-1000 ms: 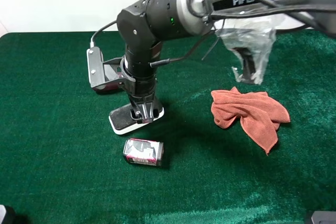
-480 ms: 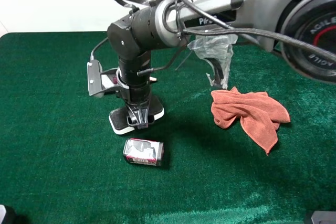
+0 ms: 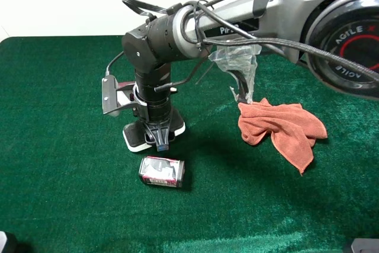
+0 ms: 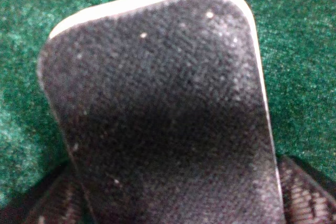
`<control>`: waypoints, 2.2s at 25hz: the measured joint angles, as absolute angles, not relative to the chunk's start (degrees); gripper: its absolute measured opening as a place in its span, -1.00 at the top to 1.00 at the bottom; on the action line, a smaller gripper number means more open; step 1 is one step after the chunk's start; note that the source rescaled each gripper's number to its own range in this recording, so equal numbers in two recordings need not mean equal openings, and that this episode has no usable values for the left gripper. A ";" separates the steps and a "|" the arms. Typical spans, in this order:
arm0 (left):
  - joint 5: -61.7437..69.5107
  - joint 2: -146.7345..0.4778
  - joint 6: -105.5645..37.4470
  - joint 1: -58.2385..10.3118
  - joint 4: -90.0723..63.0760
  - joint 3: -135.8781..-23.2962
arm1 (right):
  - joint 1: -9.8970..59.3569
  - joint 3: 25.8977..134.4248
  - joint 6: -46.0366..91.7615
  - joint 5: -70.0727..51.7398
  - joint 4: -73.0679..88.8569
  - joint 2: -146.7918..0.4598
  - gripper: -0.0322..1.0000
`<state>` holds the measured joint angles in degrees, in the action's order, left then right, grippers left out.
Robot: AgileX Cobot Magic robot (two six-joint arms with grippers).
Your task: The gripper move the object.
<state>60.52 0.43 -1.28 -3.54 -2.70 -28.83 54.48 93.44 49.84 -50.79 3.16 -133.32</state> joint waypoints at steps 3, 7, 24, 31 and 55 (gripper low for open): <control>60.52 0.43 -1.28 -3.54 -2.70 -28.83 | 54.48 93.44 49.84 -50.79 3.16 -133.32 0.39; 60.52 0.43 -1.28 -3.54 -2.70 -28.83 | 54.48 93.44 49.84 -50.79 3.16 -133.32 0.50; 60.52 0.43 -1.28 -3.54 -2.70 -28.83 | 54.48 93.44 49.84 -50.86 3.29 -133.32 0.93; 60.52 0.43 -1.28 -3.54 -2.70 -28.83 | 54.48 96.80 49.84 -55.07 4.26 -133.22 0.93; 60.52 0.43 -1.28 -3.54 -2.70 -28.83 | 23.92 105.90 53.52 -67.11 4.32 -124.99 0.93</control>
